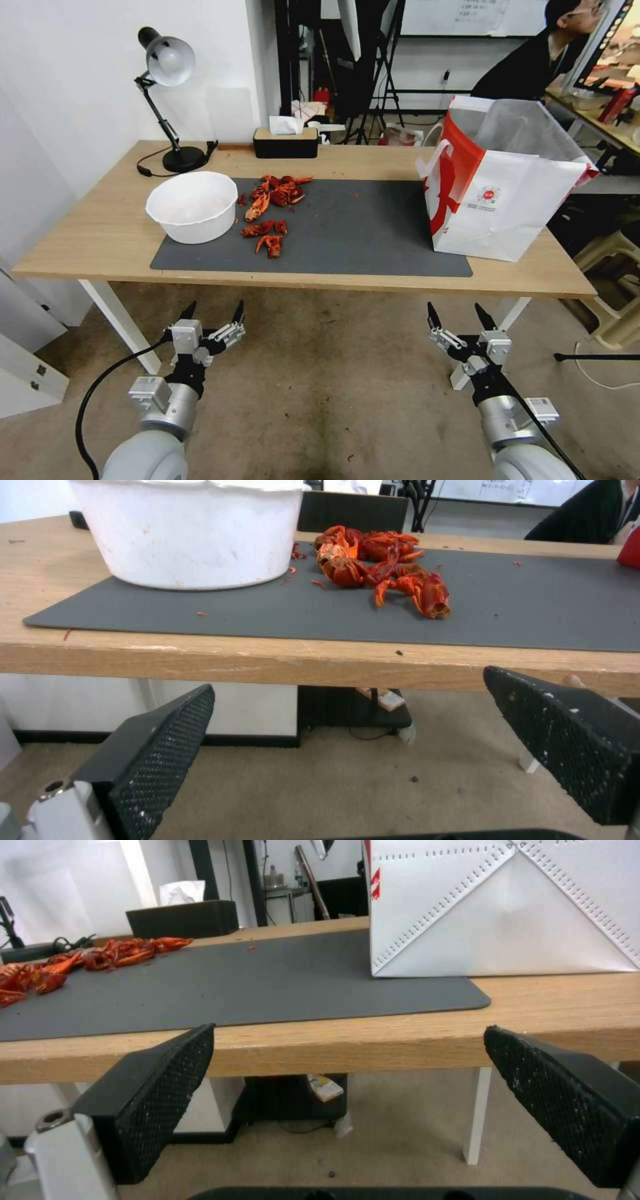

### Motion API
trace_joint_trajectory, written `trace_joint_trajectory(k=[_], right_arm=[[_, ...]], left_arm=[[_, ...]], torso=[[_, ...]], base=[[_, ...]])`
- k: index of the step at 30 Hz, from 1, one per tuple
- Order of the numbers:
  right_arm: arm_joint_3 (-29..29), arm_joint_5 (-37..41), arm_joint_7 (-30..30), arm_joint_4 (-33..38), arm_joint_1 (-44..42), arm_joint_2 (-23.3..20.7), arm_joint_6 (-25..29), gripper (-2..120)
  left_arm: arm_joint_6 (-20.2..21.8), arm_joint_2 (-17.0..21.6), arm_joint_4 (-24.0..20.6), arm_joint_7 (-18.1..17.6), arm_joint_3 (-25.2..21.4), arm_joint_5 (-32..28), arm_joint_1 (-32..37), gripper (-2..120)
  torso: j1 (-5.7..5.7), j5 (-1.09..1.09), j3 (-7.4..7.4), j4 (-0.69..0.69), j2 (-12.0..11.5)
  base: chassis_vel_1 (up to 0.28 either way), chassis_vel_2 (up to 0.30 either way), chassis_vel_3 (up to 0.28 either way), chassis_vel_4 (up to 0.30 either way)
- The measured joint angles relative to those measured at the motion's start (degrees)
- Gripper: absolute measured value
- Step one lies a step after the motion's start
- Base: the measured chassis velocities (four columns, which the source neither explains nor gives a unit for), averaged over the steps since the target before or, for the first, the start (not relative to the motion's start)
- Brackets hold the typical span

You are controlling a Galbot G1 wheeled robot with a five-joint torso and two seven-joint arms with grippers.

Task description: Close the takeout container lid, then place the container into the takeout bag.

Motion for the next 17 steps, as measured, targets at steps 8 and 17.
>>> trace_joint_trajectory(k=[8,17], right_arm=[[0.02,0.14,-0.06,-0.01,0.09,-0.08,0.02,100],[0.03,0.2,-0.06,-0.01,0.13,-0.13,-0.02,100]], left_arm=[[0.0,0.0,-0.03,-0.01,0.02,0.01,-0.01,100],[0.0,0.02,-0.06,-0.01,0.01,-0.01,-0.04,100]], torso=[[0.0,0.0,0.0,-0.01,0.0],[0.0,0.0,0.0,0.0,0.0]], base=[[0.0,0.0,0.0,0.0],[0.0,0.0,0.0,0.0]])
